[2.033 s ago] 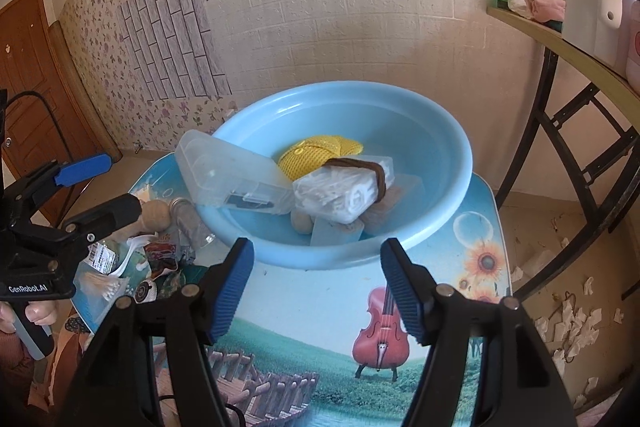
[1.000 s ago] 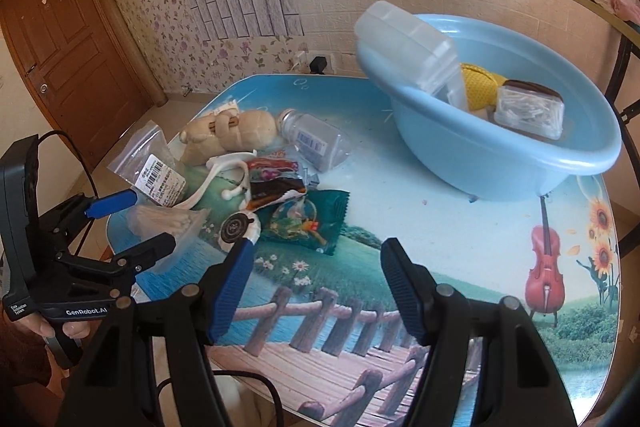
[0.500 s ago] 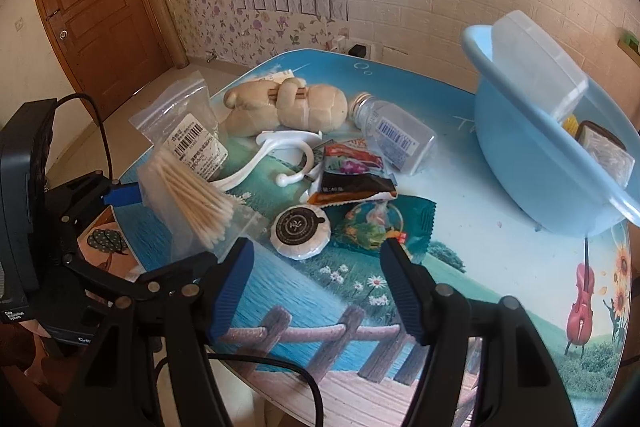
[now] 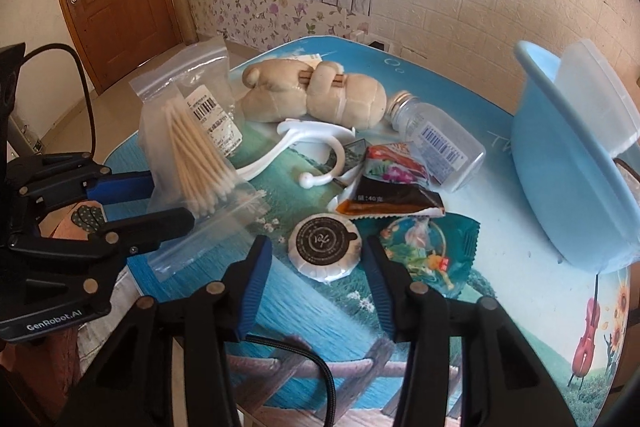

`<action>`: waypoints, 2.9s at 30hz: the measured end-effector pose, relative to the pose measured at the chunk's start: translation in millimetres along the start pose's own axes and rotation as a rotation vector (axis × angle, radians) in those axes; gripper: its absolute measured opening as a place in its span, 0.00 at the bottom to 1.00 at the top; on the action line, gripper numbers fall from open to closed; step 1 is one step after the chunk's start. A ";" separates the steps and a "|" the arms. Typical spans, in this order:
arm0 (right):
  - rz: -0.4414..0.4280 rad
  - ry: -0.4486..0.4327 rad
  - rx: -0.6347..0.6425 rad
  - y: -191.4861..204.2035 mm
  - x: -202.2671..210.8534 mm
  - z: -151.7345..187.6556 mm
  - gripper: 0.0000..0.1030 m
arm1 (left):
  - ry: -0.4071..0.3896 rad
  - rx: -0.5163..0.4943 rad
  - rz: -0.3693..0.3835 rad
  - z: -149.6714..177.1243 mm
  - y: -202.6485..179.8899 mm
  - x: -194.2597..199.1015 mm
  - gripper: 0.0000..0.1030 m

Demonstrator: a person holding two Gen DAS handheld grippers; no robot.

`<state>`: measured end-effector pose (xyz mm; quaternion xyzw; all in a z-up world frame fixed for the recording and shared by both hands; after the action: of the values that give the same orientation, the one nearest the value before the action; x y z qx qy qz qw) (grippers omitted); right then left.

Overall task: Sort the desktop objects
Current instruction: 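Grasp the cotton-swab zip bag with the left gripper while the right grasps the round soap, then carry the swab bag and round soap over the blue basin with both grippers, then lower both items into the basin and open both grippers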

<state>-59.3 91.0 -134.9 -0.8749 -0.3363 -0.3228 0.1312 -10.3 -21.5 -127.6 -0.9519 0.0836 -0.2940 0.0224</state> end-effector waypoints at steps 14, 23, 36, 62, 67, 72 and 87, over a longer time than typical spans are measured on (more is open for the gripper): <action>-0.029 -0.089 -0.096 -12.9 37.8 -4.4 0.36 | -0.070 -0.025 0.007 -20.7 -8.8 25.5 0.23; 0.019 -0.250 -0.133 -28.3 104.7 -22.5 0.36 | -0.146 -0.057 0.028 -55.7 -34.4 40.4 0.23; 0.200 -0.365 -0.266 -115.0 155.4 -25.1 0.36 | -0.225 -0.138 0.127 -117.5 -93.9 23.6 0.23; 0.257 -0.401 -0.332 -202.8 134.8 -30.5 0.36 | -0.218 -0.232 0.185 -181.3 -171.2 -66.6 0.23; 0.256 -0.392 -0.341 -213.0 124.3 -35.1 0.36 | -0.189 -0.242 0.175 -181.6 -176.8 -85.9 0.23; 0.265 -0.350 -0.358 -224.6 108.7 -35.2 0.36 | -0.158 -0.246 0.149 -184.1 -181.6 -105.2 0.24; 0.224 -0.268 -0.433 -245.1 84.5 -21.1 0.55 | -0.130 -0.227 0.091 -185.4 -182.7 -130.2 0.65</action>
<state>-186.6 305.4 -60.6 -0.9491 -0.1751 -0.2522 -0.0697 -193.9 182.1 -30.0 -0.9606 0.1579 -0.2189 -0.0668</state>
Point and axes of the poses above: each gripper's, at about its wrist camera, not at the fingertips, and x roughly against the way its jaws point, y to its left, z to its underside, the point moved 2 cm from there along -x, roughly the way its jaws point, and after that the axes turned 14 degrees about -y, right-handed, at the moved point
